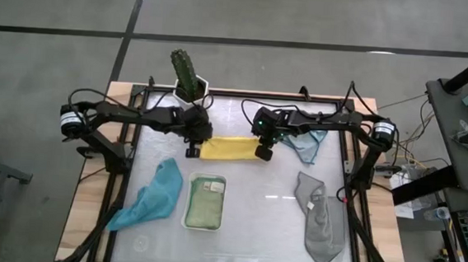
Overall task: Fold microfiber towels
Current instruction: Fold the yellow microfiber towel
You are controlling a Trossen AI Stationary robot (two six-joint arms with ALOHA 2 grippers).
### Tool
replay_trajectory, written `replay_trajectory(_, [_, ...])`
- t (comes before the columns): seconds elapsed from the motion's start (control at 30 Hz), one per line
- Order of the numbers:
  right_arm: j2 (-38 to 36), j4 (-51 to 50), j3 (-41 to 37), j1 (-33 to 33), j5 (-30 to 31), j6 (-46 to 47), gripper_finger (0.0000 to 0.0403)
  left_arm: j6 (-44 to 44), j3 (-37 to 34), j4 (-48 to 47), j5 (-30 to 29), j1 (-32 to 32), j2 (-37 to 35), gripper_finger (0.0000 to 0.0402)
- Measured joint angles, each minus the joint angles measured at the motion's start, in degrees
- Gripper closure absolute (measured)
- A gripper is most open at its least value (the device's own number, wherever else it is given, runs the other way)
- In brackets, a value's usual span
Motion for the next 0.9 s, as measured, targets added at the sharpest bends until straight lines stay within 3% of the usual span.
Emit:
replay_trajectory(0.2, [0.0, -0.1, 0.1, 0.0, 0.1, 0.1, 0.0384, 0.0, -0.2, 1.1, -1.3, 0.2, 0.0, 0.0401])
replay_trajectory(0.6, [0.0, -0.1, 0.1, -0.7, 0.7, 1.6, 0.0315, -0.6, -1.0, 4.5, -4.5, 0.2, 0.0, 0.0399])
replay_trajectory(0.9, [-1.4, -0.6, 0.1, -1.3, 0.7, 1.6, 0.0283, -0.7, -1.0, 4.5, -6.0, 0.3, 0.0, 0.0324])
